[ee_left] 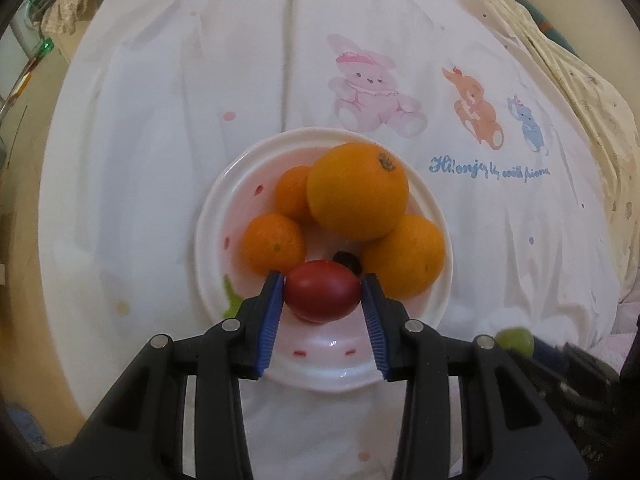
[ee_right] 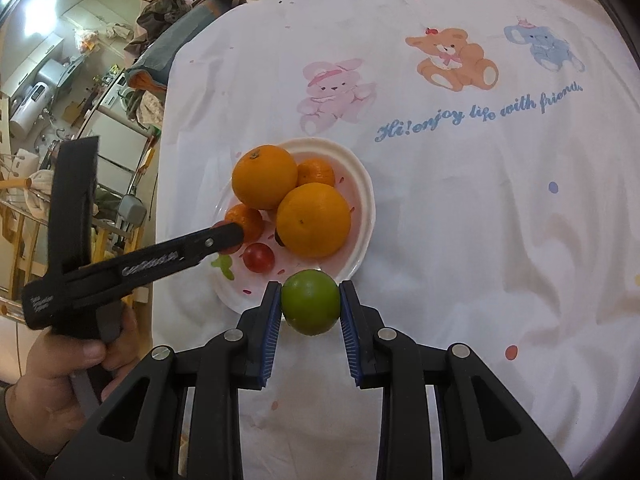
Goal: Organize fruits
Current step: 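Place the red tomato in the plate with the left tool and open it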
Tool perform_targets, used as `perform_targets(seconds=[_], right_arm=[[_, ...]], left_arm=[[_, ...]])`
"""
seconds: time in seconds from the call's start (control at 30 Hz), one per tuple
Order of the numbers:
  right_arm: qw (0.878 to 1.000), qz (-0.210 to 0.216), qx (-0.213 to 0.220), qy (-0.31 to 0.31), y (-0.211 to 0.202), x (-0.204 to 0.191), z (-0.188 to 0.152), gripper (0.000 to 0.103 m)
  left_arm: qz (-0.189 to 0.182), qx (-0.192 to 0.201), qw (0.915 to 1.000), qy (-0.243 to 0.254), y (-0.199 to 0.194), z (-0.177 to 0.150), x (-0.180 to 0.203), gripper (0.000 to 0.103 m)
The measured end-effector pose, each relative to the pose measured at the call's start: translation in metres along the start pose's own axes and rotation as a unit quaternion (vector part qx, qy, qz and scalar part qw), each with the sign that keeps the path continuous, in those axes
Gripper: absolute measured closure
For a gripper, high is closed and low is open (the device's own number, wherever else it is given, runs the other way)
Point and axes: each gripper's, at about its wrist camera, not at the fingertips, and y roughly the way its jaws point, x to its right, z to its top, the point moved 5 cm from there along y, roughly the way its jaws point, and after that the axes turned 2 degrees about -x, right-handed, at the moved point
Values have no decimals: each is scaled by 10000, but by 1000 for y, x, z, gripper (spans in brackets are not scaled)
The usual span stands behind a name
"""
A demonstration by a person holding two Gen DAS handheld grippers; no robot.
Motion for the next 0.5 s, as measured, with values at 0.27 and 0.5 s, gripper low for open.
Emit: perform_targets(seconds=[0.27,0.5], right_arm=[[10000,-30,-84,6,5,2,3,73],[10000,-53,-62,-50,4,0,2,73]], left_arm=[[132,-16,9999,77,13,6,5,67],[217,-24,9998,-35,8,3,-2,26]])
